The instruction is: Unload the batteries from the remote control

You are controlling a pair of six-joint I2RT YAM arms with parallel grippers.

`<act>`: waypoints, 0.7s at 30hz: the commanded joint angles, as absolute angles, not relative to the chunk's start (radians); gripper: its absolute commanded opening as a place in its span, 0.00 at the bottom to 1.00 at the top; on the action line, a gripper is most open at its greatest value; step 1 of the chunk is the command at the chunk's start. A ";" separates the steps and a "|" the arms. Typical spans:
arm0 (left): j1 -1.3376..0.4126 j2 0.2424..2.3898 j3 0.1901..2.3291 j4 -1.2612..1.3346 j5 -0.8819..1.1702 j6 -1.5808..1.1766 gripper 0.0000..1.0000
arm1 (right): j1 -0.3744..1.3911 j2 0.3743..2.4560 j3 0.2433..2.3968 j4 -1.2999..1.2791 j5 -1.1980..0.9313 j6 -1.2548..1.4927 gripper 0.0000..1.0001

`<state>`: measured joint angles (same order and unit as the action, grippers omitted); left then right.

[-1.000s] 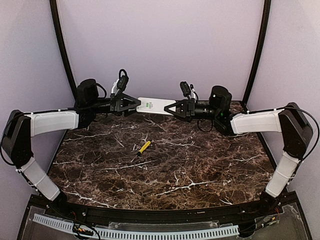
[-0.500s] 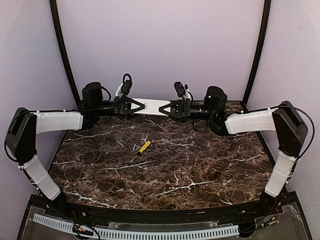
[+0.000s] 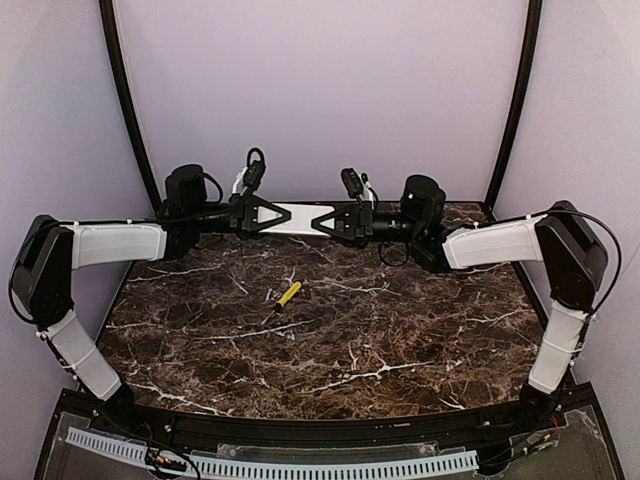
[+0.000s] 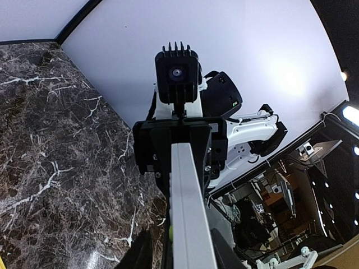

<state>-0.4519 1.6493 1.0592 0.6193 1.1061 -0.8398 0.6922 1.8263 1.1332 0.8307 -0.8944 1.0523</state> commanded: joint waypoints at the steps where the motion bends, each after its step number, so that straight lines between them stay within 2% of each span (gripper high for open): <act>1: -0.459 1.637 1.060 0.594 1.105 -0.810 0.31 | 0.702 1.835 1.169 0.887 -0.885 1.037 0.00; 5: -0.461 1.638 1.068 0.575 1.104 -0.803 0.21 | 0.704 1.840 1.176 0.873 -0.884 1.028 0.00; 8: -0.462 1.638 1.073 0.562 1.106 -0.803 0.04 | 0.707 1.836 1.181 0.842 -0.881 1.007 0.00; 10: -0.462 1.637 1.077 0.551 1.103 -0.801 0.01 | 0.707 1.831 1.182 0.805 -0.876 0.992 0.01; 12: -0.462 1.636 1.084 0.530 1.097 -0.792 0.00 | 0.707 1.819 1.196 0.730 -0.870 0.955 0.13; 13: -0.462 1.634 1.087 0.515 1.094 -0.784 0.00 | 0.707 1.809 1.208 0.675 -0.868 0.927 0.26; 16: -0.462 1.628 1.089 0.493 1.086 -0.768 0.01 | 0.706 1.776 1.251 0.462 -0.839 0.811 0.49; 19: -0.462 1.624 1.093 0.477 1.079 -0.761 0.00 | 0.702 1.731 1.267 0.287 -0.782 0.704 0.59; 21: -0.462 1.621 1.093 0.466 1.076 -0.755 0.00 | 0.698 1.705 1.273 0.207 -0.739 0.656 0.60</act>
